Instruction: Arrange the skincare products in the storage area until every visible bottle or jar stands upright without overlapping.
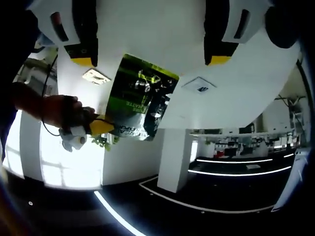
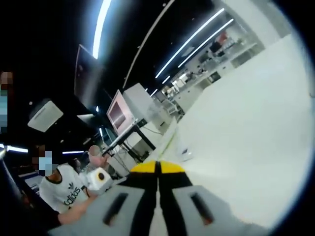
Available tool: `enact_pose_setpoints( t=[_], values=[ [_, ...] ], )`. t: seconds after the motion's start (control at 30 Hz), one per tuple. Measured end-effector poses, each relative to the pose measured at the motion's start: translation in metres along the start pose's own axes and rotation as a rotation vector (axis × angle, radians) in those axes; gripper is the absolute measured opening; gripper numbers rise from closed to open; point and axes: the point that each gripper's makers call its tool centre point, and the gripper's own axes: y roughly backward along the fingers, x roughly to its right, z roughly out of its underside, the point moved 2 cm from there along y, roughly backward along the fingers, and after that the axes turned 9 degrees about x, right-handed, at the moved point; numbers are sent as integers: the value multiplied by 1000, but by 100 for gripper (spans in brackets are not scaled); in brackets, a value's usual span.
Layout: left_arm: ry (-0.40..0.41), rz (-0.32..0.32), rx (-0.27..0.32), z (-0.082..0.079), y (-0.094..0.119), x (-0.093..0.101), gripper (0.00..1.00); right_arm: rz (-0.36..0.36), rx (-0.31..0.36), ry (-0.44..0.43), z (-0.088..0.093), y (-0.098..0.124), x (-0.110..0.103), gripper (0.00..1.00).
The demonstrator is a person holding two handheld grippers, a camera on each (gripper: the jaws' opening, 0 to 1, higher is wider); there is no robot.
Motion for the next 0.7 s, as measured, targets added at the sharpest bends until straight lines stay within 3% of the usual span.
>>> enact_pose_setpoints(
  t=[0.33,0.43,0.5,0.57,0.7],
  values=[
    [6,16,44,-6,3,3,87,-30,38,-10,-12,4,-7,0],
    [8,21,48,-7,4,6,90,-37,42,-4,-16,7,-12,0],
    [25,27,85,-12,4,10,98,-41,48,-2,-19,9,-15,0],
    [38,37,107,-18,5,13,99,-50,51,5,-23,11,-19,0],
    [37,42,97,-19,7,17,99,-68,57,14,-31,15,-29,0]
  ],
)
